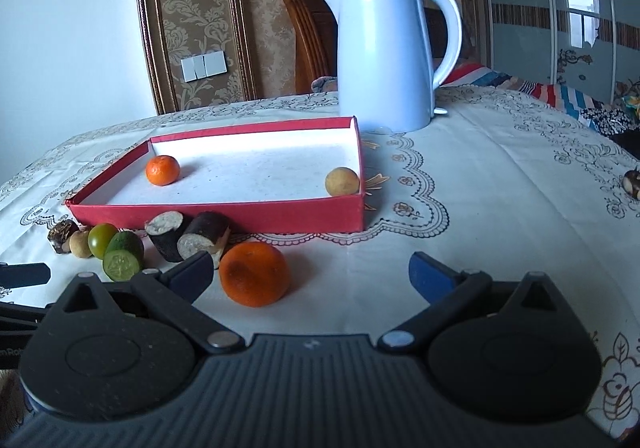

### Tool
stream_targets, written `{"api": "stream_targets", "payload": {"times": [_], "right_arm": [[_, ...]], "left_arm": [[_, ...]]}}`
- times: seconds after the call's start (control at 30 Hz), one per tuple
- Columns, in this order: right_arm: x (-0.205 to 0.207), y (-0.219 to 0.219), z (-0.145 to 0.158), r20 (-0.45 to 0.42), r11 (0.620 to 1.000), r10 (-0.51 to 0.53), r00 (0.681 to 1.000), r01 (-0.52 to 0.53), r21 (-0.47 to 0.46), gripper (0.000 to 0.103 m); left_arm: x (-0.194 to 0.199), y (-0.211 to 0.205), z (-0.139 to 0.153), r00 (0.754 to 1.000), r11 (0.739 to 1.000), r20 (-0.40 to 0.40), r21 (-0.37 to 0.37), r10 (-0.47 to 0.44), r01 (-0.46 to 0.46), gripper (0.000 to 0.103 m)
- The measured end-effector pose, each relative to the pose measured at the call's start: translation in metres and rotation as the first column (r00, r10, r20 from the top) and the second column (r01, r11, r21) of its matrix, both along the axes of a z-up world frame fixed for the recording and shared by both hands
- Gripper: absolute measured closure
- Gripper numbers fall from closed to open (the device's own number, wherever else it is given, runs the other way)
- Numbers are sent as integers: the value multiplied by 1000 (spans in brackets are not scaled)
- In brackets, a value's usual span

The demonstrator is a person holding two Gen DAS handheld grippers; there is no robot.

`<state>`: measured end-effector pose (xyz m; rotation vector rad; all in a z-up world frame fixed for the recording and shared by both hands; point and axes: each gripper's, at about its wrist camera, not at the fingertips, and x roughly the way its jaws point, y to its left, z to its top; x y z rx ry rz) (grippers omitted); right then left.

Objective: Organize fruits
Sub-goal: 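Grasp the dark green round fruit with the left gripper while the right gripper approaches a mandarin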

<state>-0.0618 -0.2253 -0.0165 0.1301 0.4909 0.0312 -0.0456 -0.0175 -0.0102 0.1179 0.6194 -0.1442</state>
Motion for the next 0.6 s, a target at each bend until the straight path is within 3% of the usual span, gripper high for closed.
{"api": "stream_targets", "payload": {"times": [0.1, 0.27, 0.6], "right_arm": [[-1, 1, 0, 3, 1000, -3, 1000, 3, -4, 0], [-1, -1, 0, 1, 1000, -4, 1000, 4, 0, 0], [-2, -1, 0, 3, 1000, -8, 1000, 8, 2, 0]], "left_arm": [[-2, -1, 0, 1000, 1000, 6, -22, 3, -3, 20], [-2, -3, -2, 999, 999, -7, -24, -33, 33, 43], [-5, -4, -2, 996, 995, 1, -48, -87, 87, 68]]}}
